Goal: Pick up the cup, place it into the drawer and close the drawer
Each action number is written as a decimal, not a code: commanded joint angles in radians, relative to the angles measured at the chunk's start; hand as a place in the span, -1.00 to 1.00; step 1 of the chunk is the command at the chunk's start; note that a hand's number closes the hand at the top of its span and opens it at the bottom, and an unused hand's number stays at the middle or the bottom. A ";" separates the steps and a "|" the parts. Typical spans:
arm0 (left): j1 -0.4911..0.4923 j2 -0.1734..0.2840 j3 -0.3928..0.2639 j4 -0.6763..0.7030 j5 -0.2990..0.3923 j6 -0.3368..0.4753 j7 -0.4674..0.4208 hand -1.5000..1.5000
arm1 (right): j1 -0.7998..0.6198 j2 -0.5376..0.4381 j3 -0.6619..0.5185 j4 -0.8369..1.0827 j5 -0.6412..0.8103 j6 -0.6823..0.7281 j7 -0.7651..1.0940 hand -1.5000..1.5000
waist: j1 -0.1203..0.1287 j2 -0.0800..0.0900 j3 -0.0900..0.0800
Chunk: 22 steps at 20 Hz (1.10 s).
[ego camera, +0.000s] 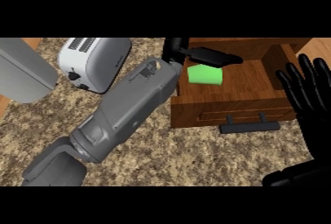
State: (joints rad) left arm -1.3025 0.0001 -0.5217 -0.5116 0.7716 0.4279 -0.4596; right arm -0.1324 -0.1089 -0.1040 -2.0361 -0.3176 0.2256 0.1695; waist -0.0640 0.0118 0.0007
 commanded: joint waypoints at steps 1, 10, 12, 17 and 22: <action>0.042 0.000 0.040 -0.065 0.013 -0.042 0.007 -1.00 | 0.003 -0.044 -0.056 -0.005 -0.067 0.024 0.034 1.00 | 0.053 -0.013 -0.001; 0.212 0.172 0.121 -0.284 0.047 -0.021 0.065 -1.00 | 0.089 -0.160 -0.004 -0.106 0.080 0.149 0.021 1.00 | 0.085 -0.022 -0.002; 0.297 0.211 0.111 -0.348 0.033 -0.002 0.071 -1.00 | 0.106 -0.165 0.013 -0.134 0.104 0.154 0.035 1.00 | 0.089 -0.024 -0.002; 0.480 0.329 0.101 -0.623 0.043 0.002 0.150 -1.00 | 0.115 -0.171 0.066 -0.077 0.261 0.165 -0.007 1.00 | 0.108 -0.027 -0.001; 0.680 0.430 0.144 -0.809 0.054 -0.023 0.179 -1.00 | 0.081 -0.129 0.105 0.018 0.379 0.116 -0.035 1.00 | 0.092 -0.017 -0.001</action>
State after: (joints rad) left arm -0.7446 0.3493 -0.4043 -1.1797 0.8138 0.4188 -0.3220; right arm -0.0380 -0.2696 -0.0481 -2.0588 -0.0463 0.3779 0.1514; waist 0.0308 -0.0085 -0.0001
